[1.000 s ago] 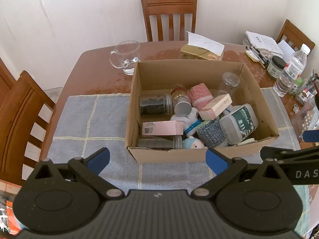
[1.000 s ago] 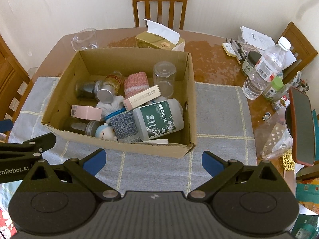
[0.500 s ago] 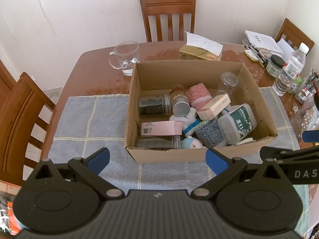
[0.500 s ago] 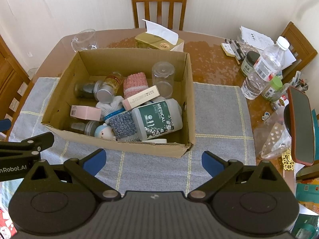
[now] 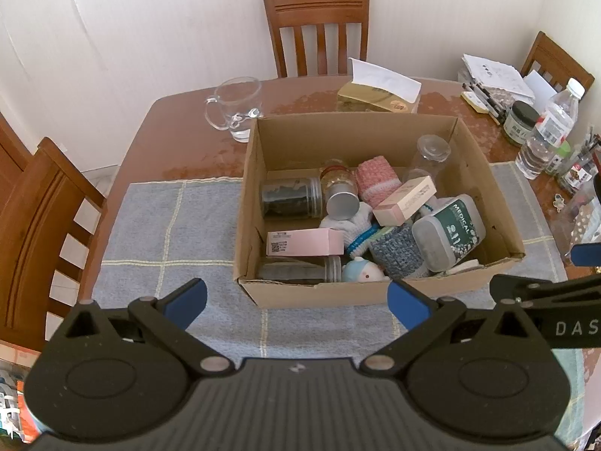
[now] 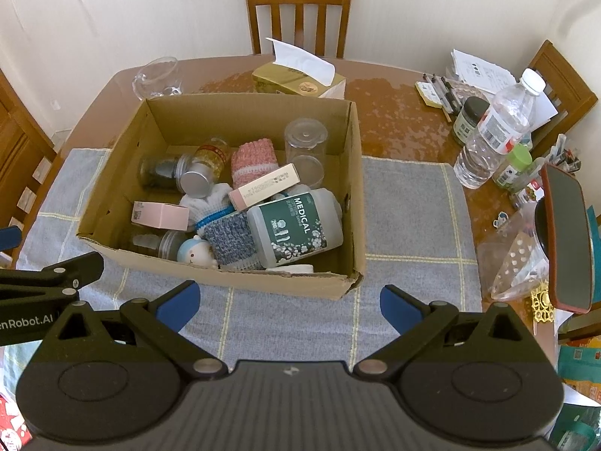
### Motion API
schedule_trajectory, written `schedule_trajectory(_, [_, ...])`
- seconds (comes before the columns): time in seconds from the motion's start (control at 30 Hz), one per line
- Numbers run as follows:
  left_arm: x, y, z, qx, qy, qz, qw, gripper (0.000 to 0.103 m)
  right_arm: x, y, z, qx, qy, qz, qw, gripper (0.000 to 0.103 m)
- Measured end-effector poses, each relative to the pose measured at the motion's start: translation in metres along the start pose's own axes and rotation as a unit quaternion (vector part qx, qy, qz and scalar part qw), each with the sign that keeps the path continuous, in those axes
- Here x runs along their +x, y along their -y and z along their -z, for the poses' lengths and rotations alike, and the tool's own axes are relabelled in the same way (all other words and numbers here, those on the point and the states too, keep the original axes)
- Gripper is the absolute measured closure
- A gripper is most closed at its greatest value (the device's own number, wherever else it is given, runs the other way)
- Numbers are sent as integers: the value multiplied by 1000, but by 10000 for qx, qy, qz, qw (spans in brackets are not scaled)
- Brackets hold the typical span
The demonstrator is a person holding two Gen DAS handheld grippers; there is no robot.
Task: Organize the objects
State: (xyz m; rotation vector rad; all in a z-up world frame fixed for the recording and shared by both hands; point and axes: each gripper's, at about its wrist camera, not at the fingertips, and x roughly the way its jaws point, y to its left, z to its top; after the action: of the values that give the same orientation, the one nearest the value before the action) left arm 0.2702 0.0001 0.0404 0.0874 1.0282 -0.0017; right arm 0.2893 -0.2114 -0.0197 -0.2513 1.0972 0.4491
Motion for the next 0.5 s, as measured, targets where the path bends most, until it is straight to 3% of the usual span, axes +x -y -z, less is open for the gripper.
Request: schedule_trajectory(0.5, [2,2,-2,66,-63,-8,10000,1,2,0,-2,14,12,3,10000,0])
